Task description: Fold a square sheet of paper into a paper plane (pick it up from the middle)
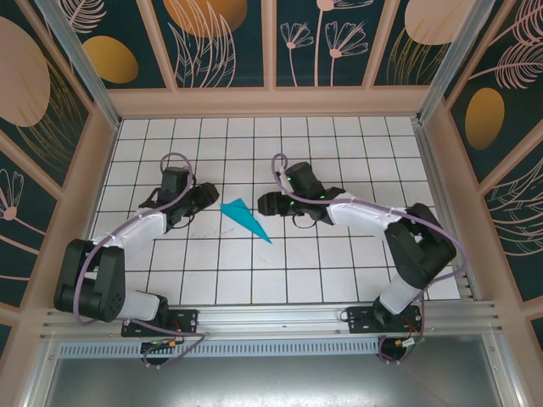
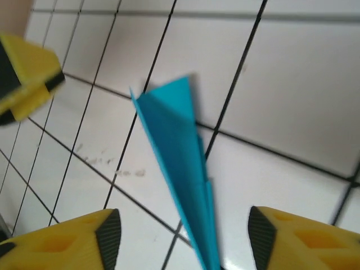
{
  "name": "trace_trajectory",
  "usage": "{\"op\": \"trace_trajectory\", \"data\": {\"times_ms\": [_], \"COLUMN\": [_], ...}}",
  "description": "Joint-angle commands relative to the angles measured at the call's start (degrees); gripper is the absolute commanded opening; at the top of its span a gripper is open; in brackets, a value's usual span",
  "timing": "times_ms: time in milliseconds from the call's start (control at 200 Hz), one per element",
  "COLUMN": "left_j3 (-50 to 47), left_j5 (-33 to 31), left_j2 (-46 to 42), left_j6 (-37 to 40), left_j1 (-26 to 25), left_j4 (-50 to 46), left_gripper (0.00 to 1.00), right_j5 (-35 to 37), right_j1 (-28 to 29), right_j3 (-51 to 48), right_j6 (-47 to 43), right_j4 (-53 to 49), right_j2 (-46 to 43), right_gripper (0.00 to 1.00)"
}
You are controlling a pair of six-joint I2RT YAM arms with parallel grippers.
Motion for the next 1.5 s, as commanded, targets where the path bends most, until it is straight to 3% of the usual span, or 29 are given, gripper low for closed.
{"op": "trace_trajectory", "data": {"times_ms": [0, 190, 395, 580, 766, 1081, 1266, 1496], "left_j3": [-0.91, -0.28, 4.86, 7.88, 10.0, 4.65, 0.8, -0.38], "left_j5": [-2.22, -4.11, -11.19, -14.61, -17.25, -21.42, -20.74, -20.81], "left_j2": [-1.58, -0.6, 4.79, 10.37, 13.04, 8.32, 5.71, 5.84], "left_j6": [-3.23, -8.34, -13.42, -20.53, -23.99, -32.15, -36.3, -37.82], "left_j1": [-3.19, -10.14, -17.76, -22.46, -23.96, -24.59, -24.91, -25.05], "left_j4": [-4.11, -2.9, -6.95, -9.56, -10.8, -10.4, -6.04, -3.06], "left_gripper": [0.64, 0.79, 0.85, 0.78, 0.72, 0.55, 0.39, 0.28], "right_j5": [4.76, 9.15, 8.66, 9.06, 6.98, 5.64, 5.37, 5.5], "right_j1": [-3.73, -8.01, -12.65, -13.61, -13.86, -13.84, -13.89, -13.9], "right_j3": [-3.36, -7.27, -10.82, -13.67, -14.48, -14.64, -14.41, -14.32], "right_j6": [-0.16, -2.32, -1.36, -0.17, 0.56, 1.27, 1.38, 1.38], "right_j4": [0.73, 4.1, 7.68, 10.31, 10.58, 10.33, 10.13, 10.09], "right_j2": [-2.09, -2.45, -2.1, -2.86, -2.83, -2.71, -2.01, -1.5], "right_gripper": [0.7, 0.83, 0.84, 0.84, 0.83, 0.81, 0.8, 0.8]}}
